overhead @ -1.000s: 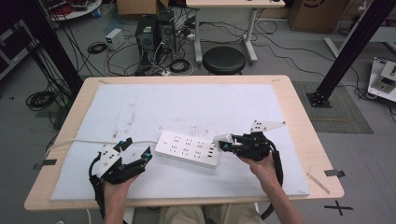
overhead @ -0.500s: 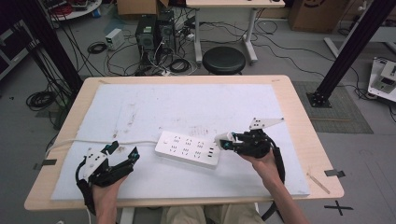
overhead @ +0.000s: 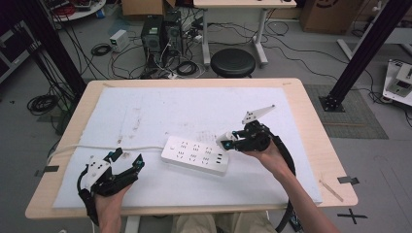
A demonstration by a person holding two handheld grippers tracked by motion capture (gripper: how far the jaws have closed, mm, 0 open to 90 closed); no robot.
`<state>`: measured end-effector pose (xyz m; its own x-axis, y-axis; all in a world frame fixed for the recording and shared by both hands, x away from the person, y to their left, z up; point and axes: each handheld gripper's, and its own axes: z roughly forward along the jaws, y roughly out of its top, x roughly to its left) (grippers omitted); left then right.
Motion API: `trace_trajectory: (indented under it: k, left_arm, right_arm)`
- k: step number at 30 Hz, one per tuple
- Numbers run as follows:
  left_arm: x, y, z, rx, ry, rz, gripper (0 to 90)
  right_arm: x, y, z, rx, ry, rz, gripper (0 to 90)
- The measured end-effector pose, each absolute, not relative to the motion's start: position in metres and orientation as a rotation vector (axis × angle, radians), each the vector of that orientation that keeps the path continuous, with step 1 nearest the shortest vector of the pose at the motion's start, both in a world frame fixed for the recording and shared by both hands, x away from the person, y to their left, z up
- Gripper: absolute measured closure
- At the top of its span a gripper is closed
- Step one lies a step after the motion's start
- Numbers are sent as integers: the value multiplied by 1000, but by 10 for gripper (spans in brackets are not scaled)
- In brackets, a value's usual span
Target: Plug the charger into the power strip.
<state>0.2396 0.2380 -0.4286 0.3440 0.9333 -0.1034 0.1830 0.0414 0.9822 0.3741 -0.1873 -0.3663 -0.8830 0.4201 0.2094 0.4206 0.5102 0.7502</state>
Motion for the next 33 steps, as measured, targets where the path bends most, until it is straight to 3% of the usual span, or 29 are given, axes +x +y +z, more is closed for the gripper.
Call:
trace_trajectory:
  k: [22,33]
  left_arm:
    - [239,237,-428,1449,1078,805,227]
    - [238,236,-430,1452,1078,804,227]
  right_arm:
    - [398,-110,-350,-461,-3045,-786,632]
    - [399,-97,-355,-399,-3075,-663,631]
